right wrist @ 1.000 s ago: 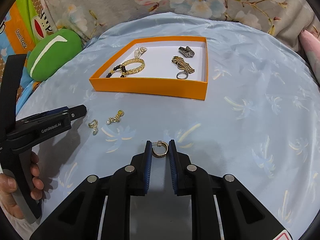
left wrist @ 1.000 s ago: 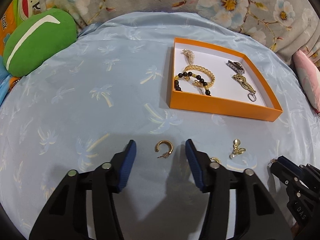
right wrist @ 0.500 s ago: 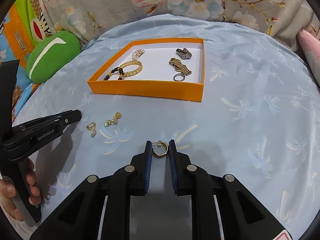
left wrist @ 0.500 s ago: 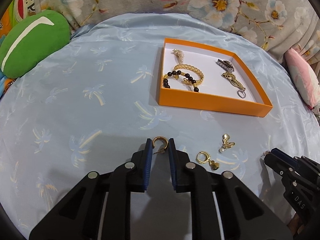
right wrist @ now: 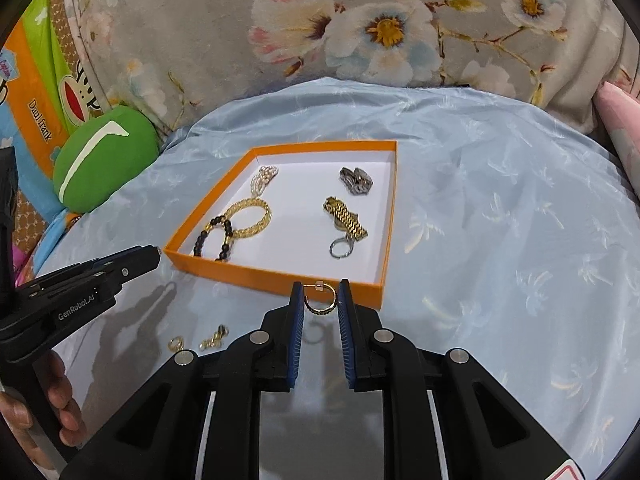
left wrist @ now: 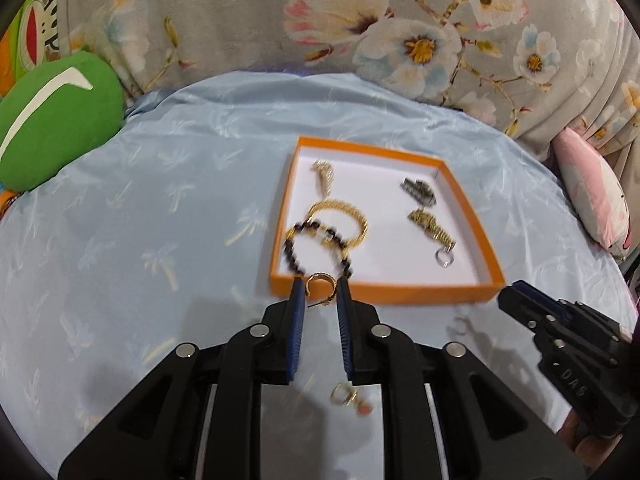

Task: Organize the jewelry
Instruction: 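Carry both gold hoop earrings into the orange box and open both tools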

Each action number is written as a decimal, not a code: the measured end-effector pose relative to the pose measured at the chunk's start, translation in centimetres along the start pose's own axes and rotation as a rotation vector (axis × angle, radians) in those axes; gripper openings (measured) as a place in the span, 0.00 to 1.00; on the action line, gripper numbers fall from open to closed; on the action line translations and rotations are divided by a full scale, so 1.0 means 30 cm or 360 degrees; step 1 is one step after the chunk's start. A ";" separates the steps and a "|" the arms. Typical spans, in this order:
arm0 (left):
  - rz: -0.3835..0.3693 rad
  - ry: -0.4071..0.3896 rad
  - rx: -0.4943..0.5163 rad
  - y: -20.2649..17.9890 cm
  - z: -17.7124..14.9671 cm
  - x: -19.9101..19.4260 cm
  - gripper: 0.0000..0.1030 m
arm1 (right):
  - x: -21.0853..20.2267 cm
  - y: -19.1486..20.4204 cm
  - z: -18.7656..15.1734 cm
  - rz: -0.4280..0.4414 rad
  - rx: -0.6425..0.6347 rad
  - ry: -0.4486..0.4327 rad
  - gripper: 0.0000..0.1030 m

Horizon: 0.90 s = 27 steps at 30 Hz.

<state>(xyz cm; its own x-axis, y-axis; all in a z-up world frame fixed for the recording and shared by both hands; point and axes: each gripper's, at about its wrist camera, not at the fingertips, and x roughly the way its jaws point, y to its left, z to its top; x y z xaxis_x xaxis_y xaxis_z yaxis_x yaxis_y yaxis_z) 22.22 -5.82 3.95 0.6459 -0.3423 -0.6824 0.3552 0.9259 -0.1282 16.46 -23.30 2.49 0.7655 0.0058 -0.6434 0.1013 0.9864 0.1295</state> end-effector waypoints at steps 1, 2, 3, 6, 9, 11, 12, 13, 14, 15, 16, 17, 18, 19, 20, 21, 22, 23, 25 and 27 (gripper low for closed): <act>0.0000 -0.0006 0.0002 -0.009 0.020 0.012 0.15 | 0.017 0.001 0.016 -0.0008 -0.0005 -0.0004 0.15; -0.0002 -0.0010 0.0002 -0.019 0.038 0.025 0.15 | 0.041 0.000 0.033 -0.0008 -0.0005 -0.0002 0.15; -0.0019 -0.0009 0.0002 -0.031 0.057 0.043 0.15 | 0.061 -0.002 0.043 -0.0008 -0.0004 0.0002 0.15; -0.0043 -0.0001 -0.0010 -0.053 0.094 0.095 0.15 | 0.116 -0.003 0.064 -0.0033 -0.0024 0.0017 0.15; -0.0057 0.0034 -0.0005 -0.071 0.109 0.156 0.15 | 0.141 -0.013 0.077 -0.0019 -0.0019 0.0024 0.15; -0.0051 0.0052 0.0011 -0.084 0.111 0.187 0.15 | 0.153 -0.014 0.084 -0.0020 -0.0027 0.0024 0.15; -0.0048 0.0059 0.0016 -0.088 0.113 0.199 0.15 | 0.159 -0.014 0.086 -0.0019 -0.0032 0.0027 0.15; -0.0048 0.0064 0.0017 -0.091 0.114 0.208 0.15 | 0.164 -0.013 0.086 -0.0019 -0.0037 0.0030 0.15; -0.0049 0.0069 0.0018 -0.093 0.115 0.215 0.15 | 0.169 -0.012 0.085 -0.0021 -0.0040 0.0034 0.15; -0.0049 0.0073 0.0017 -0.094 0.116 0.220 0.15 | 0.173 -0.011 0.083 -0.0021 -0.0042 0.0037 0.15; -0.0051 0.0075 0.0017 -0.094 0.115 0.224 0.15 | 0.177 -0.012 0.081 -0.0021 -0.0042 0.0041 0.15; -0.0051 0.0076 0.0017 -0.094 0.116 0.227 0.15 | 0.179 -0.012 0.079 -0.0021 -0.0042 0.0043 0.15; -0.0053 0.0078 0.0018 -0.095 0.117 0.229 0.15 | 0.180 -0.012 0.079 -0.0023 -0.0041 0.0042 0.15; -0.0052 0.0079 0.0018 -0.095 0.116 0.229 0.15 | 0.179 -0.013 0.079 -0.0024 -0.0039 0.0039 0.16; -0.0051 0.0076 0.0016 -0.095 0.117 0.229 0.15 | 0.177 -0.015 0.080 -0.0023 -0.0034 0.0033 0.16; -0.0052 0.0074 0.0015 -0.095 0.117 0.229 0.15 | 0.175 -0.016 0.080 -0.0024 -0.0031 0.0023 0.16; -0.0050 0.0065 0.0010 -0.094 0.117 0.227 0.16 | 0.171 -0.017 0.082 -0.0028 -0.0028 0.0011 0.16; -0.0050 0.0058 0.0006 -0.092 0.118 0.225 0.16 | 0.169 -0.019 0.083 -0.0029 -0.0026 0.0007 0.16; -0.0050 0.0045 -0.0002 -0.088 0.120 0.221 0.22 | 0.167 -0.023 0.084 -0.0029 -0.0020 0.0003 0.16; -0.0048 0.0037 -0.0007 -0.085 0.121 0.217 0.29 | 0.166 -0.024 0.085 -0.0026 -0.0016 0.0003 0.17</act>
<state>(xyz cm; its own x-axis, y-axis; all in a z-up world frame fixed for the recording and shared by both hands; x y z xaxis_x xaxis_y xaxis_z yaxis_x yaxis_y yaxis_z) 27.97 -11.00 2.46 0.6191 -0.3661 -0.6947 0.3714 0.9160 -0.1518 21.81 -24.39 1.11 0.7628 -0.0099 -0.6465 0.1072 0.9880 0.1114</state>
